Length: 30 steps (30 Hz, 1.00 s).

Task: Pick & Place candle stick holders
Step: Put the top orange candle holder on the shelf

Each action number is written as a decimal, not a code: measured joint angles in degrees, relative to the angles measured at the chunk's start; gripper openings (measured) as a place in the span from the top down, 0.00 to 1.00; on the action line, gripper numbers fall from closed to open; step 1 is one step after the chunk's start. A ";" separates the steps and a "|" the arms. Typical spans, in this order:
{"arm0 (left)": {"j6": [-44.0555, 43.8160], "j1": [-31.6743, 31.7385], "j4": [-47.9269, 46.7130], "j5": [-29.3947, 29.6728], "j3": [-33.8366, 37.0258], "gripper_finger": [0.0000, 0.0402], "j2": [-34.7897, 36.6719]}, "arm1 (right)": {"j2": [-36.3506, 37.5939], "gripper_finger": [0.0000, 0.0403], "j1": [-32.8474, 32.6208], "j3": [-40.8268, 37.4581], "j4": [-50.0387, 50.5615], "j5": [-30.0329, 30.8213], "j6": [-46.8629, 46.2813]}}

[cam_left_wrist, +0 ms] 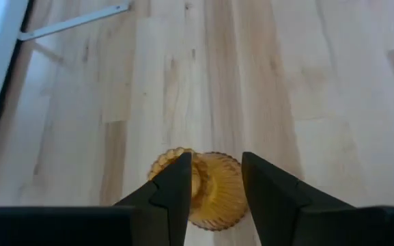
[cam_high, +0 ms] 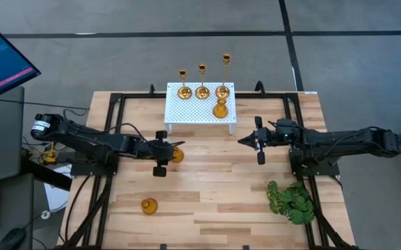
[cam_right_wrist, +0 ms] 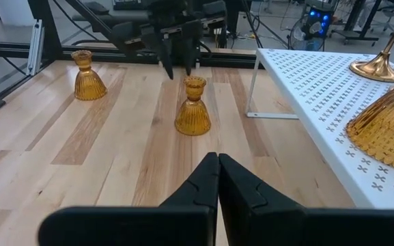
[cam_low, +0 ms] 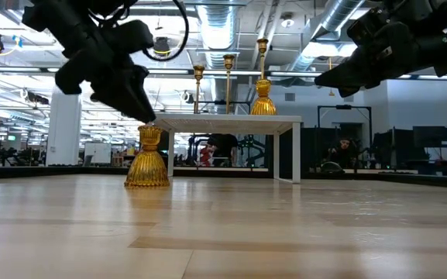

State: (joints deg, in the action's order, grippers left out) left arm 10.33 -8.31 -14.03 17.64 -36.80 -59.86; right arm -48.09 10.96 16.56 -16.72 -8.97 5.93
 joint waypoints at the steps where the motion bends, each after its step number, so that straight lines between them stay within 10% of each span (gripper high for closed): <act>1: 0.02 0.16 -0.11 0.26 0.00 0.67 -0.32 | -0.01 1.00 0.00 0.00 0.01 0.00 0.00; 17: -2.44 0.34 1.49 1.35 -0.27 0.66 -6.56 | -0.01 1.00 0.01 0.00 0.44 0.00 0.00; 30: -4.68 0.34 1.25 2.93 -0.11 0.93 -6.66 | -0.01 1.00 0.01 0.00 0.91 0.00 0.00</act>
State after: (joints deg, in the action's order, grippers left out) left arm 5.65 -7.97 -12.78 20.57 -36.91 -66.51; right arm -48.10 10.97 16.56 -15.82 -8.97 5.93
